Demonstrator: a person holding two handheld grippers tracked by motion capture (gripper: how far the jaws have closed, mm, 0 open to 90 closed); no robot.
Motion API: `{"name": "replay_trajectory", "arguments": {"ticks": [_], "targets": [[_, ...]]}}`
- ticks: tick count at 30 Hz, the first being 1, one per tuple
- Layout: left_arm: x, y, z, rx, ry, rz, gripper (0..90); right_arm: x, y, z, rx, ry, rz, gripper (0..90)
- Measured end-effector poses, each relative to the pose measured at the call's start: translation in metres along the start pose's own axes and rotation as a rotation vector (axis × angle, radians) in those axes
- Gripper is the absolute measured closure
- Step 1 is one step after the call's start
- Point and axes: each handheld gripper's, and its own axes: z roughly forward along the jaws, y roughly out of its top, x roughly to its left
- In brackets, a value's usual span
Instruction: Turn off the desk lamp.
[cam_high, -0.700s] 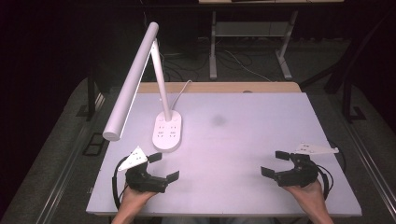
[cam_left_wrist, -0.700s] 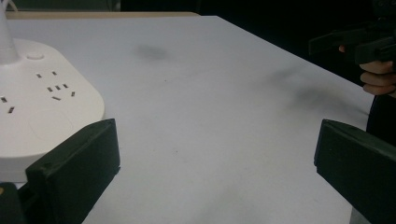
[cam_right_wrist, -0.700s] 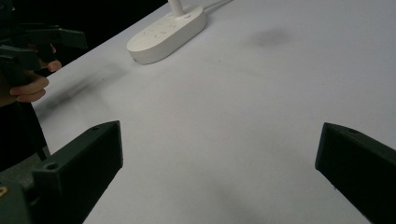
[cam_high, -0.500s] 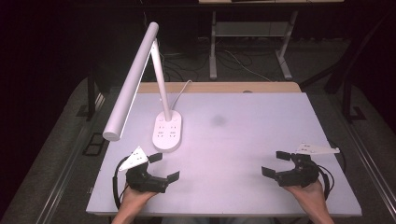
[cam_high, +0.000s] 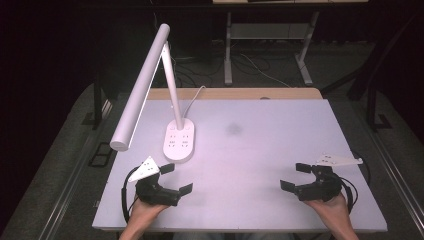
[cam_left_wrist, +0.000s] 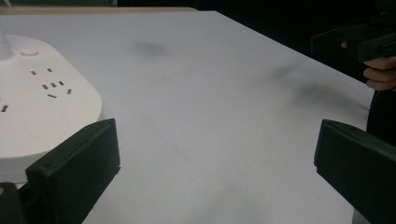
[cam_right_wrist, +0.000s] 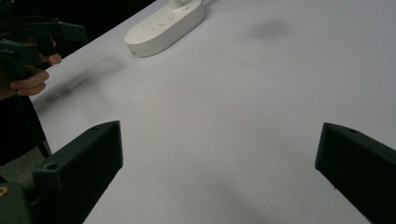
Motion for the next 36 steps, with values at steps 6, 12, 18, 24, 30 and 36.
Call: {"name": "replay_trajectory", "arguments": {"ticks": [6, 12, 18, 24, 30, 36], "targets": [[0.001, -0.001, 0.002, 0.007, -0.003, 0.001, 0.0, 0.001, 0.000, -0.002, 0.019, -0.009, -0.005, 0.7], [0.001, -0.001, 0.002, 0.009, -0.006, 0.002, 0.0, 0.000, 0.005, -0.004, 0.039, -0.003, -0.002, 0.7], [0.000, -0.001, 0.002, 0.008, -0.009, 0.002, 0.0, 0.003, 0.010, 0.000, 0.072, -0.004, -0.026, 0.7], [0.001, -0.001, 0.001, 0.005, -0.009, 0.001, 0.0, 0.004, 0.018, 0.004, 0.078, 0.010, -0.033, 0.7], [0.001, -0.001, 0.001, 0.002, -0.005, -0.001, 0.0, 0.009, 0.030, 0.009, 0.092, 0.019, -0.053, 0.7], [0.001, -0.001, 0.000, 0.003, -0.007, -0.001, 0.0, 0.012, 0.041, 0.015, 0.105, 0.042, -0.064, 0.7]]}}
